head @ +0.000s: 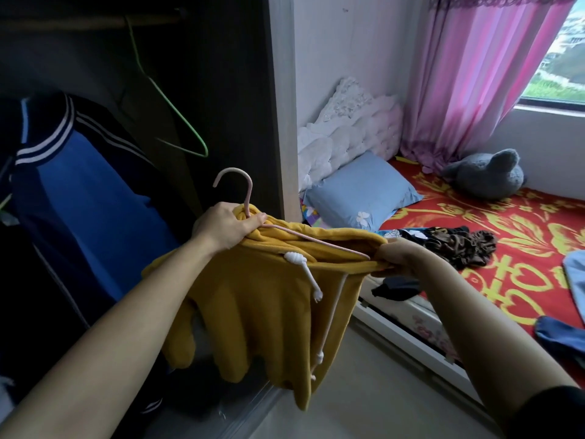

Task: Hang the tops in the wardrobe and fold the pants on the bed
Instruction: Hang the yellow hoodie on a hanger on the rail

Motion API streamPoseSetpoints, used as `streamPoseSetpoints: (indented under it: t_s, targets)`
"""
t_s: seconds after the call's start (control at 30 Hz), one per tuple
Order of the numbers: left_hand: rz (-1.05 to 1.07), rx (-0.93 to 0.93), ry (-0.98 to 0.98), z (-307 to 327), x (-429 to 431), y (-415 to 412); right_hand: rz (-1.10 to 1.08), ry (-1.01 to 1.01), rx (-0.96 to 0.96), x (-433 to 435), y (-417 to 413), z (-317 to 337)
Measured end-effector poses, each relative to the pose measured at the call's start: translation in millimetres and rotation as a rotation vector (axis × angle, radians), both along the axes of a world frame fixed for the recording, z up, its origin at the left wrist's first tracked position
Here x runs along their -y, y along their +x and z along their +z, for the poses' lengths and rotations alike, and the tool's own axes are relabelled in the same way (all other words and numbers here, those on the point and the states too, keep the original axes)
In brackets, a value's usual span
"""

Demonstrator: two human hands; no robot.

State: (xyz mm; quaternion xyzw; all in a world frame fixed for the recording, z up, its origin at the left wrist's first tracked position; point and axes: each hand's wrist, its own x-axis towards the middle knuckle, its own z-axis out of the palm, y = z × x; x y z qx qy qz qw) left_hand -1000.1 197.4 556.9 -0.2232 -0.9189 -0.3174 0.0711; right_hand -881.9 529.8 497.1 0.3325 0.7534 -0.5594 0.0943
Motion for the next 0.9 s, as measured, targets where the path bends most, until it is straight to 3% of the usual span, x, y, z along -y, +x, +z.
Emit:
streamPoseSetpoints:
  t_s: [0.1, 0.23, 0.3, 0.4, 0.5, 0.57, 0.67, 0.73, 0.77, 0.83, 0.9]
  targets:
    - [-0.002, -0.079, -0.129, 0.9, -2.3, 1.0, -0.052, 0.07, -0.053, 0.2, -0.1, 8.5]
    - [0.031, -0.283, -0.482, -17.5, -10.5, 8.5, 0.005, 0.28, -0.133, 8.6, -1.5, 28.5]
    - [0.035, -0.269, -0.538, -27.5, -16.1, 13.1, 0.069, 0.405, -0.197, 15.3, -2.4, 40.0]
    - [0.057, -0.082, -0.396, -29.1, -16.9, 11.3, 0.056, 0.452, -0.299, 25.8, -2.1, 57.8]
    - [0.04, 0.184, -0.077, -26.7, -15.1, 8.4, -0.072, 0.547, -0.476, 39.2, -1.4, 69.8]
    - [0.001, 0.339, 0.136, -26.4, -14.2, 8.9, -0.047, 0.608, -0.565, 54.1, 0.2, 71.4]
    - [-0.104, 0.505, 0.363, -28.2, -13.8, 16.4, 0.217, 0.898, -0.362, 72.9, -0.6, 67.4]
    - [-0.174, 0.568, 0.38, -31.1, -17.4, 25.8, 0.223, 1.097, -0.261, 76.5, -4.6, 73.2]
    - [-0.194, 0.577, 0.346, -33.4, -20.1, 30.8, 0.158, 1.128, -0.301, 76.5, -7.1, 80.6]
    - [-0.202, 0.572, 0.247, -39.0, -25.0, 37.4, -0.039, 1.107, -0.511, 74.9, -11.5, 94.0]
    - [-0.177, 0.566, 0.282, -41.7, -27.5, 39.4, -0.151, 0.997, -0.768, 76.9, -12.0, 98.0]
